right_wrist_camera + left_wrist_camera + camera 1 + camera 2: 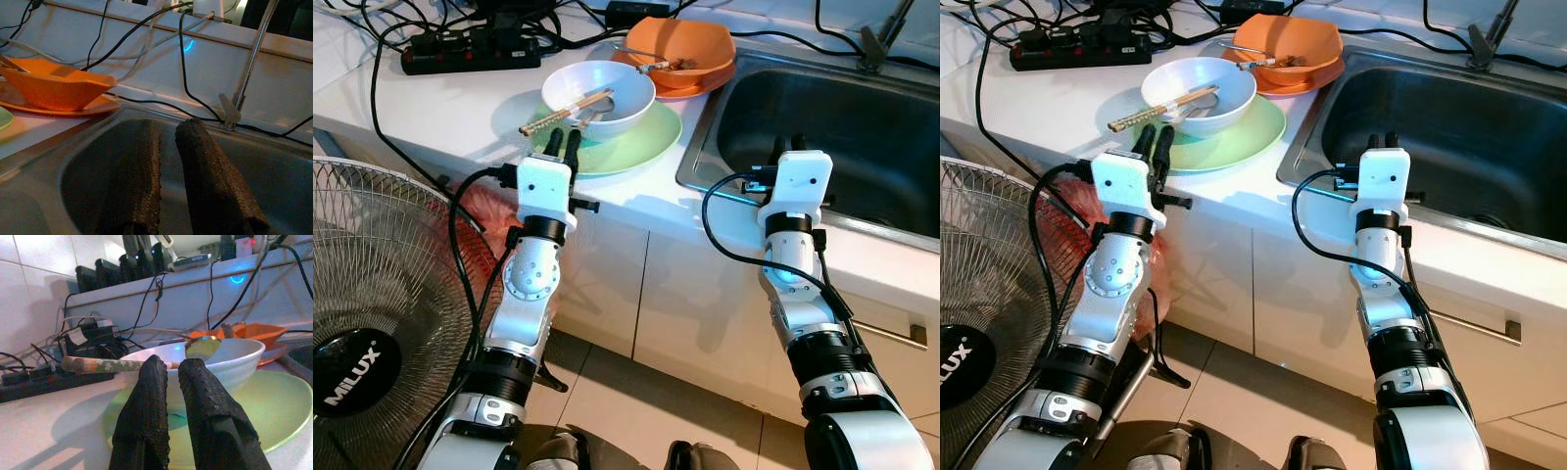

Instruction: Kitchen organization

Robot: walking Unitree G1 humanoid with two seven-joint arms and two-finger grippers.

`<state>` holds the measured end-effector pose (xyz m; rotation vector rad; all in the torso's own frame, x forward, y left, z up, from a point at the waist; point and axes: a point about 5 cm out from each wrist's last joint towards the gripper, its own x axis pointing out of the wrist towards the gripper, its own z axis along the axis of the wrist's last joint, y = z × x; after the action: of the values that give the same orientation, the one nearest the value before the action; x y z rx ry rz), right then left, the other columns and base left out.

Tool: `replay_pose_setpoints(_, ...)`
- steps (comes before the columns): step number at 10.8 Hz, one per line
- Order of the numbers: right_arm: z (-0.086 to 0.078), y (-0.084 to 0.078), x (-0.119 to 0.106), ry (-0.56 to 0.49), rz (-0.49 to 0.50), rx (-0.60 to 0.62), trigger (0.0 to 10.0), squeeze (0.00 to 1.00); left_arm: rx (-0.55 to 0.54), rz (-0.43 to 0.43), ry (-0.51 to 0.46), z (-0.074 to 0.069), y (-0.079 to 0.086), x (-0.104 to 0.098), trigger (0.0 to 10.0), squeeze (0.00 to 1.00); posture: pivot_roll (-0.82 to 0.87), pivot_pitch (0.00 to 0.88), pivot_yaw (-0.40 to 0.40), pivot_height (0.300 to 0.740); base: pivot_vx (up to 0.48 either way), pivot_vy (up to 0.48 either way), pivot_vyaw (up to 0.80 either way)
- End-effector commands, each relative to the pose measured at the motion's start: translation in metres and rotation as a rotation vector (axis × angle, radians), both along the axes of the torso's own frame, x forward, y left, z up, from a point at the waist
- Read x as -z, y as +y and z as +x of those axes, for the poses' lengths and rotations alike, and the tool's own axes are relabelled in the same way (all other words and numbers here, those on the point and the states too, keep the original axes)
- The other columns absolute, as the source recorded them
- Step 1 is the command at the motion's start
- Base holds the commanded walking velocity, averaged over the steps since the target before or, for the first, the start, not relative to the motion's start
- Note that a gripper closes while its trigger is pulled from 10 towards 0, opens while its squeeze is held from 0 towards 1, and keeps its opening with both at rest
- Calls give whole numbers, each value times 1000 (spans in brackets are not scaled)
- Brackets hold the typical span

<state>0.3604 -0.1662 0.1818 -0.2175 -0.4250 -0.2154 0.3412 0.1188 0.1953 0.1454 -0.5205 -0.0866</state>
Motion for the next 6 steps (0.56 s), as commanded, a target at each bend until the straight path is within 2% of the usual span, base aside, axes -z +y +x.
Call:
replay_pose_setpoints(1, -1, -1, 3, 11, 8, 7, 10000, 0, 0, -5, -4, 0, 2, 0, 10000, 0, 30, 141, -1, 740, 0, 0, 0)
replay_pose_setpoints(6, -2, -3, 5, 12, 10, 10, 10000, 0, 3, -16, 54, -1, 2, 19, 10000, 0, 26, 144, 2, 740, 0, 0, 0)
